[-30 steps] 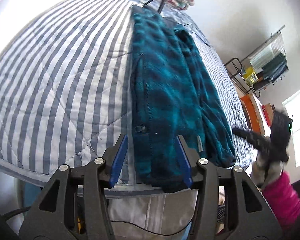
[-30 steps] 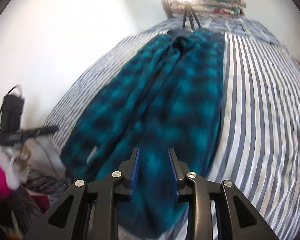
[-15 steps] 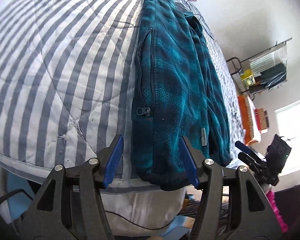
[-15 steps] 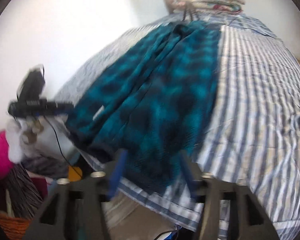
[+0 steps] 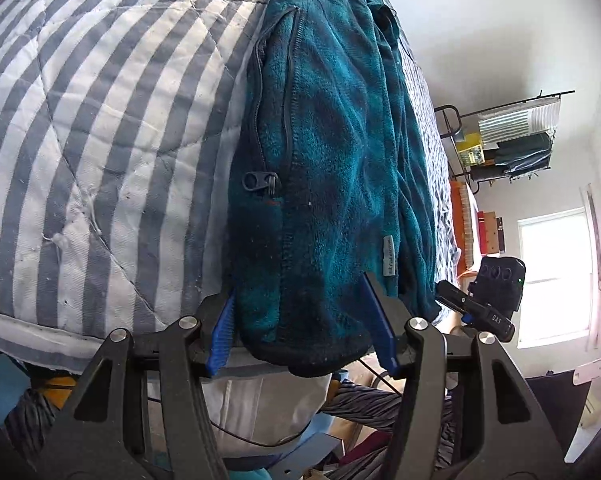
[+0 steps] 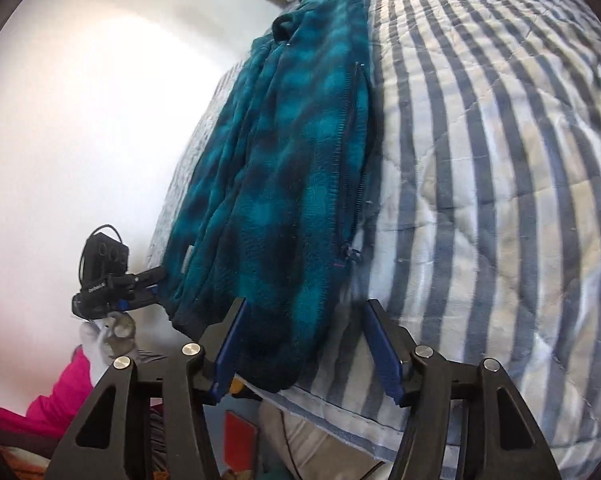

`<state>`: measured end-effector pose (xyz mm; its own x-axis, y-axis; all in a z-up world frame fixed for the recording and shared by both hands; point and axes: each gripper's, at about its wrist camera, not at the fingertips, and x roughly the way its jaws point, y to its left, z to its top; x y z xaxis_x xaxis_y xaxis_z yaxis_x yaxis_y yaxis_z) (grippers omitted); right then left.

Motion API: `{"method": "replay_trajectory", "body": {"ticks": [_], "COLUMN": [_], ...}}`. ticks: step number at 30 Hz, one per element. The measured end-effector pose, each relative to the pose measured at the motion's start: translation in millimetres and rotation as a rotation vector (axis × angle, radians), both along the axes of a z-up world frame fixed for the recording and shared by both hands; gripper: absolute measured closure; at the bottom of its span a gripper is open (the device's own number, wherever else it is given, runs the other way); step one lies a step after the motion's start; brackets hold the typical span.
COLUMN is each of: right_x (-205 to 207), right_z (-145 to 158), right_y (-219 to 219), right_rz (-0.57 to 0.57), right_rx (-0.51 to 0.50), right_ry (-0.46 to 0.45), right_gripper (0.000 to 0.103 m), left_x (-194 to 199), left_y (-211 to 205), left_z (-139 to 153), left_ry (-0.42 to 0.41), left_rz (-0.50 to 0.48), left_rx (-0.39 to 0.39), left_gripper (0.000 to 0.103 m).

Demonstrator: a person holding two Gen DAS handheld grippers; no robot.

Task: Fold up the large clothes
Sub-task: 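Grasp the hem with both tools and fold it up toward the collar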

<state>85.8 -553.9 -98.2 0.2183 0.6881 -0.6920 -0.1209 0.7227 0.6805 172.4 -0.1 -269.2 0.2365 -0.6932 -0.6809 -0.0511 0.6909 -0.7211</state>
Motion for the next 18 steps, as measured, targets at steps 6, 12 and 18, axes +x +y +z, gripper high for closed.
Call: {"method": "replay_trajectory", "body": {"ticks": [6,12,18], "right_x": [4,9,7], "right_z": [-6,-10,1], "right_y": [19,33,39], "right_rz": [0.067,0.090,0.079], "right_rx": [0.026,0.048,0.069], "right_ry": [0.018,0.025,-0.007], "right_gripper": [0.051,0.070,0.081], "left_x": [0,-2,-2], "left_y": [-19,-27,-23], "left_z": [4,12,34], "left_ry": [-0.037,-0.075,-0.119], "left_rz": [-0.055,-0.063,-0.037], "left_rx": [0.089,0.137,0.090], "left_gripper": [0.057,0.081,0.089]}}
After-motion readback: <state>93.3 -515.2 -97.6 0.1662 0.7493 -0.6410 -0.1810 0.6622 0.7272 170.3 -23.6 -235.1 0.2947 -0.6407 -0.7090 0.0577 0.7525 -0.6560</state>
